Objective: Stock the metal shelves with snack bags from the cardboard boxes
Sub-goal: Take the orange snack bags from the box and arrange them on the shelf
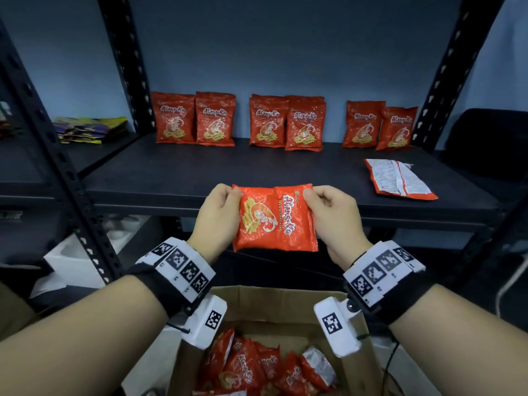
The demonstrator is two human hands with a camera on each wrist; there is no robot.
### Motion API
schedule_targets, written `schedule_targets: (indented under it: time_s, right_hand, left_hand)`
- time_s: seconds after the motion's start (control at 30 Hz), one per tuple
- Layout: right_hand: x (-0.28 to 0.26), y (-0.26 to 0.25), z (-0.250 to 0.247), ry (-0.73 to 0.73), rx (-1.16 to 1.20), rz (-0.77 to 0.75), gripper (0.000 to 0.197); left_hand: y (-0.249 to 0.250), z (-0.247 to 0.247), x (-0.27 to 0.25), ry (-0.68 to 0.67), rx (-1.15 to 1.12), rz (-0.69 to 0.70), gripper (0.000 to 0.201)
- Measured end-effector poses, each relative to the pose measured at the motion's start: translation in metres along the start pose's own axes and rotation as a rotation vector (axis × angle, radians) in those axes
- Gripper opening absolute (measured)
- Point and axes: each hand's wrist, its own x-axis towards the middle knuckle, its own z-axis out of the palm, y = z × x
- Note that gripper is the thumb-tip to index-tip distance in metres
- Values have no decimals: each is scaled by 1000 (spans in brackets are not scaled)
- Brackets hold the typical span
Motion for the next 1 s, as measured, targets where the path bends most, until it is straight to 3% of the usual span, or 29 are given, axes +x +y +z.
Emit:
schedule_targets:
  time_s: [0.17,0.37,0.63,1.0]
  right_hand:
    - [-13,-4,6,181,-174,-148,29]
    - [-22,-15,4,148,-265,-306,31]
    - [-11,-12,2,188,-257,-222,36]
    - [-2,-15,-1,209,-217,-270,35]
  left_hand:
    - [3,8,-5,68,67,70,42]
    - [-2,15,-4,25,-21,-154,48]
    - [8,10,-8,151,165,142,46]
    - [6,10,1,174,78,197,47]
